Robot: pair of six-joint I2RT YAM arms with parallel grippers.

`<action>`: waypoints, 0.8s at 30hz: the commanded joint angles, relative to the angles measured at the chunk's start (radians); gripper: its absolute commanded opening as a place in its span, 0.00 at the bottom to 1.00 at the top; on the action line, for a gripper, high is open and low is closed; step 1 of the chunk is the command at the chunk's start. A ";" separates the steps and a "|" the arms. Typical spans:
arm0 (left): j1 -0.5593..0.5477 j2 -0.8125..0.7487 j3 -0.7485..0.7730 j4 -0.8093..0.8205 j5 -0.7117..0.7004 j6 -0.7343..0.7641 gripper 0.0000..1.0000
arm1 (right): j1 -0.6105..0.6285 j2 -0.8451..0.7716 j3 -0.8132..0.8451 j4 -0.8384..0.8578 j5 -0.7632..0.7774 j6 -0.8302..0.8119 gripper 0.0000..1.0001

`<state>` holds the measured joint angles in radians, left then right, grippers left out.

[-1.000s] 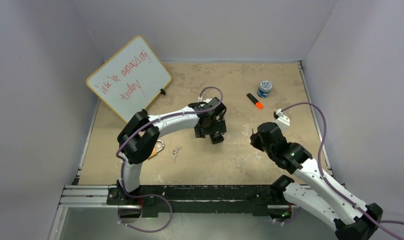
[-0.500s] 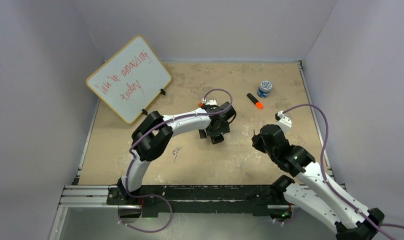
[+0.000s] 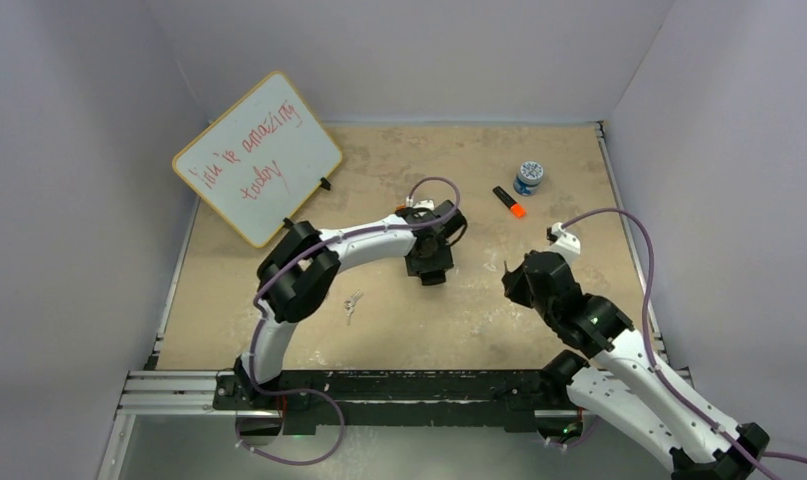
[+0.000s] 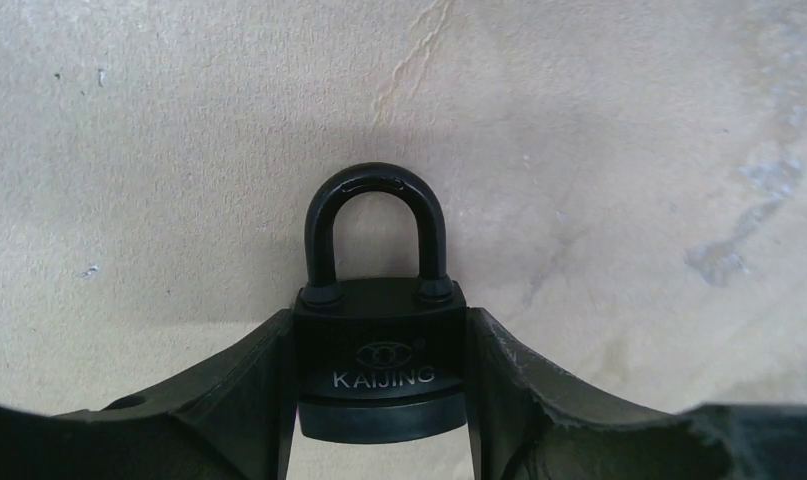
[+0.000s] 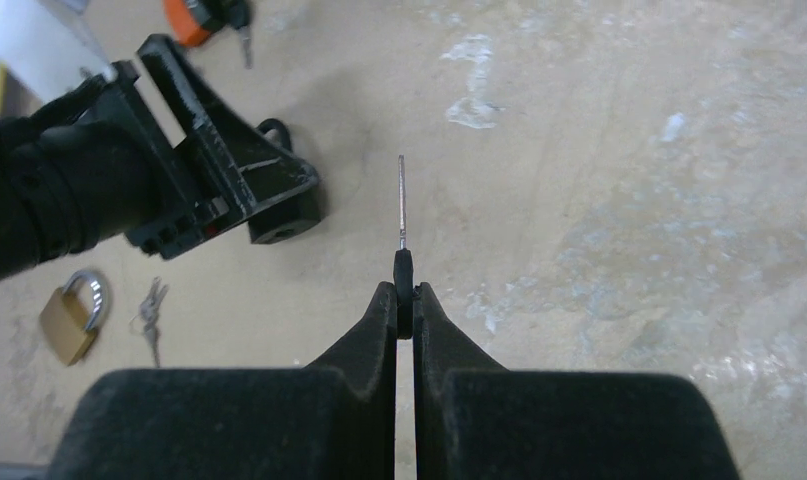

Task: Unlock with the key

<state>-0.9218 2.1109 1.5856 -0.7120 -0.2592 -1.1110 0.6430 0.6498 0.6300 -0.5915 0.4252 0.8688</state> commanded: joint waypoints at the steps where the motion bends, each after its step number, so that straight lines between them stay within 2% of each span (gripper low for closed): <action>1: 0.091 -0.197 -0.096 0.217 0.265 0.085 0.12 | -0.002 -0.052 -0.017 0.114 -0.106 -0.105 0.00; 3: 0.143 -0.256 -0.138 0.275 0.412 0.060 0.08 | -0.001 -0.050 -0.013 0.156 -0.160 -0.139 0.00; 8: 0.213 -0.394 -0.184 0.330 0.583 -0.023 0.07 | 0.000 -0.039 0.020 0.220 -0.287 -0.223 0.00; 10: 0.247 -0.453 -0.241 0.418 0.665 -0.109 0.07 | -0.002 -0.042 0.025 0.258 -0.361 -0.270 0.00; 12: 0.278 -0.523 -0.334 0.574 0.733 -0.258 0.07 | -0.001 -0.051 0.033 0.291 -0.446 -0.322 0.00; 15: 0.299 -0.627 -0.458 0.813 0.763 -0.462 0.07 | -0.001 -0.066 0.056 0.334 -0.538 -0.383 0.00; 24: 0.313 -0.726 -0.512 0.839 0.751 -0.601 0.06 | -0.002 -0.025 0.124 0.479 -0.814 -0.485 0.00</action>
<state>-0.6159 1.4567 1.0798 -0.0029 0.4469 -1.5898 0.6430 0.6060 0.7074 -0.2401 -0.2150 0.4641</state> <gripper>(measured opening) 0.546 0.025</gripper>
